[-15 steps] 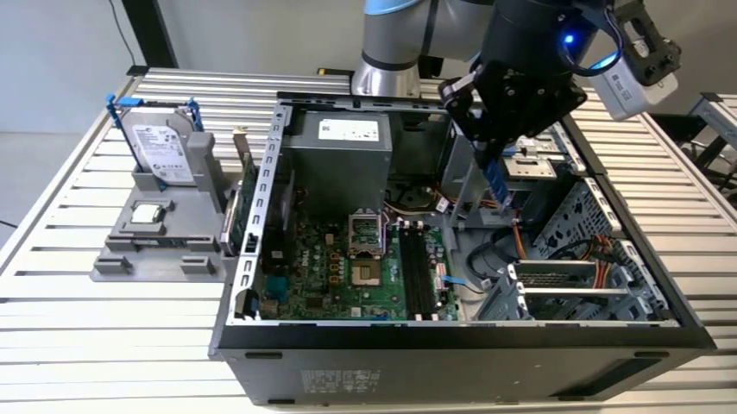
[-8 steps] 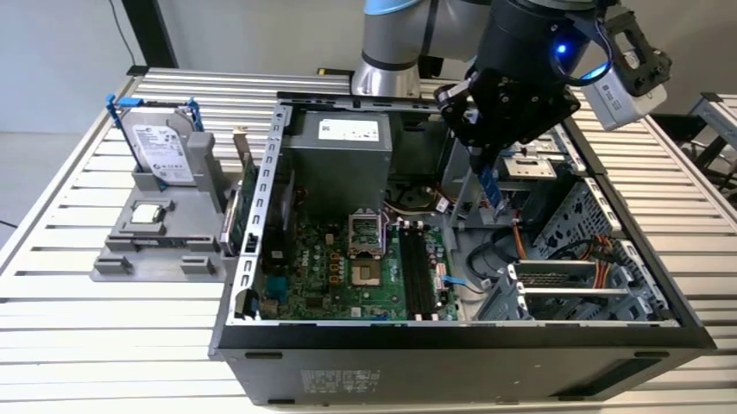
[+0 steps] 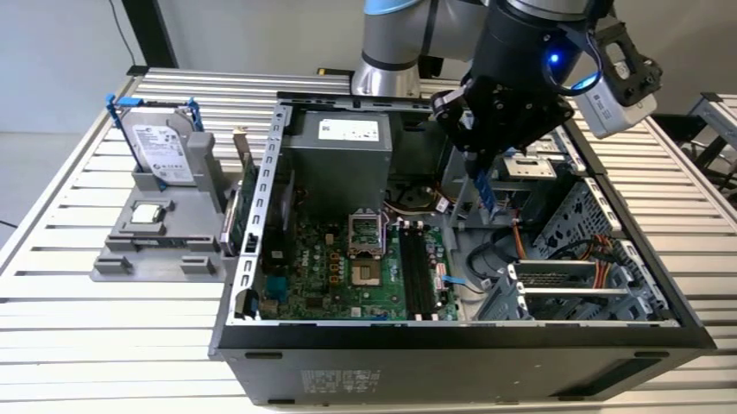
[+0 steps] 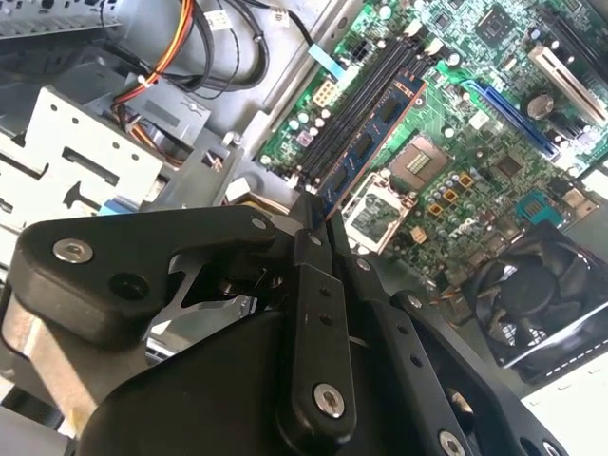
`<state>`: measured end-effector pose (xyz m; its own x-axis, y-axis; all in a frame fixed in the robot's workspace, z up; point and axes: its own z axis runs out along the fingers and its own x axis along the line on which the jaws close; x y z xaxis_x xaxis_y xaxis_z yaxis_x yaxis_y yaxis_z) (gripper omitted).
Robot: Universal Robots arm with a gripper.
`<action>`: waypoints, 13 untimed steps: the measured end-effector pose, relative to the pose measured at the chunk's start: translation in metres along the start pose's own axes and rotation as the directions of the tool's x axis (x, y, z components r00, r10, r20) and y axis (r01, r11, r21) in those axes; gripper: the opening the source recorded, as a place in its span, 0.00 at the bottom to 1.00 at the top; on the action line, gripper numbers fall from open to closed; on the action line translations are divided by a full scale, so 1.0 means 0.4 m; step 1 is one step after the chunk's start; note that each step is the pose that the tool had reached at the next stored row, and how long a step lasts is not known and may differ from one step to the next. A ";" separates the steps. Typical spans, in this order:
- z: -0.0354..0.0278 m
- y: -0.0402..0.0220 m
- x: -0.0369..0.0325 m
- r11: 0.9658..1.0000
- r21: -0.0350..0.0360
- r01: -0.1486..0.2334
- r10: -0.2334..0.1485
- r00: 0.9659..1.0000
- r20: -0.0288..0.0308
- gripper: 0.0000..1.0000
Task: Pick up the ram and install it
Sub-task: 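Insert the ram into the slot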
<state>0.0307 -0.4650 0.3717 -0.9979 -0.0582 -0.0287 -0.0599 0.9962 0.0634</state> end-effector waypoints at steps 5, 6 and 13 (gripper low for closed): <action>0.012 -0.001 0.004 1.000 0.000 -0.005 0.005 1.000 0.000 0.00; 0.015 -0.001 0.005 1.000 0.000 -0.007 0.007 1.000 0.000 0.00; 0.026 -0.001 0.005 0.999 0.001 -0.042 0.042 0.999 0.002 0.00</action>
<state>0.0289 -0.4649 0.3612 -0.9995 -0.0161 -0.0276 -0.0179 0.9978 0.0632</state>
